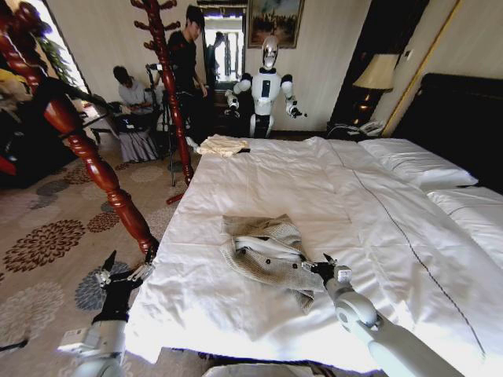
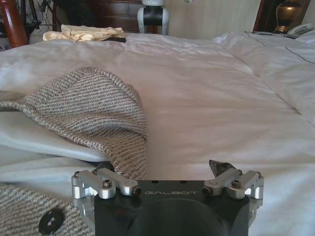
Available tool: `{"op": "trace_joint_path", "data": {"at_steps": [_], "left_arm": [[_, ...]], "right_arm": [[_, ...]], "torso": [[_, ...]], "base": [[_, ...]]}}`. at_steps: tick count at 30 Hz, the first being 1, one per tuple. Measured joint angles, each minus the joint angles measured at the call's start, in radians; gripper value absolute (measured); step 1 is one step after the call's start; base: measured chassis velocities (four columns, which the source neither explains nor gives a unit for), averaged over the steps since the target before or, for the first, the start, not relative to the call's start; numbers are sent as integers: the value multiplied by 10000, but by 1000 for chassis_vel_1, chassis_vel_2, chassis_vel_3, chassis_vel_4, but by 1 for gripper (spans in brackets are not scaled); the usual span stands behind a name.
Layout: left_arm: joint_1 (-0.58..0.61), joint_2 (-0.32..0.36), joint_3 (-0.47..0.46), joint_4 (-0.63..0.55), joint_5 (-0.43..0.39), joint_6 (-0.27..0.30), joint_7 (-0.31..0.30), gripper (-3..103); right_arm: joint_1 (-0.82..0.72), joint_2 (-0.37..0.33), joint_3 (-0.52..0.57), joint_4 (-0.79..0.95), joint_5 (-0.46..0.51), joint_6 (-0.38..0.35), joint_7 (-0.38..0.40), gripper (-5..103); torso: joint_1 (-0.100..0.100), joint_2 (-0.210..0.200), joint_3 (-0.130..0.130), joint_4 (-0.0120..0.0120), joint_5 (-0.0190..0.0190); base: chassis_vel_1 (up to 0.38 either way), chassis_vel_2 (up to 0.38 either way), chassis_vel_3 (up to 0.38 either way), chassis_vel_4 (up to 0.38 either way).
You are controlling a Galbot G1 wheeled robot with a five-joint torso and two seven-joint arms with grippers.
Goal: Pick up the clothes from the bed and hang them on the clothes hanger.
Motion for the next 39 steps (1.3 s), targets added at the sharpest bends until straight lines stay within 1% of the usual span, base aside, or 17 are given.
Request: {"op": "trace_joint_path", "data": {"at_steps": [3,9,17,26,27,29,30,31,32,35,36,37,38,39], "left_arm": [[10,-14,40,-12,70,0,0,100],[13,11,52,4,91,0,0,100],[-11,20,93,47,101,0,0,100],[-82,56,88,136,99,-7,0,100],[-91,53,102,145,99,-7,0,100],[-130,25,156,186,112,-8,0,100],[-130,25,156,186,112,-8,0,100],[-139,21,170,197,128,-8,0,100],[-151,14,192,216,153,-8,2,100],[-178,10,212,242,193,-8,2,100],[-178,10,212,242,193,-8,2,100],[-184,11,212,252,194,-8,2,100],[-188,12,210,262,195,-8,2,100],[-194,13,209,272,196,-8,2,100]], "right_arm": [[107,-37,135,20,251,-85,103,100],[-9,-109,282,77,355,-291,391,100],[-186,-123,297,113,296,-443,597,100],[-667,-412,539,564,77,-470,635,100],[-677,-413,571,564,60,-469,635,101],[-679,-345,611,503,43,-414,634,92],[-679,-345,611,503,43,-414,634,92],[-661,-300,596,453,43,-382,633,87],[-627,-246,557,393,42,-348,632,87],[-468,-91,397,173,43,-195,513,71],[-468,-91,397,173,43,-195,513,71],[-423,-70,349,126,35,-146,443,65],[-384,-60,309,96,28,-99,371,65],[-346,-54,261,64,26,-37,279,60]], "torso": [[0,0,0,1,0],[0,1,0,-1,0],[0,0,0,0,0],[0,0,0,0,-1],[0,0,0,0,-1],[0,0,0,0,-1],[0,0,0,0,-1],[0,0,0,0,-1],[0,1,0,-1,-1],[0,0,0,0,0],[0,0,0,0,0],[0,0,0,0,0],[0,0,0,-1,0],[0,1,0,-1,-1]], "base": [[0,0,0,0],[0,0,0,0],[0,0,0,0],[0,0,0,0],[0,0,0,0],[0,0,0,0],[0,0,0,0],[0,0,0,0],[0,0,0,0],[0,0,0,0],[0,0,0,0],[0,0,0,0],[0,0,0,0],[0,0,0,0]]}}
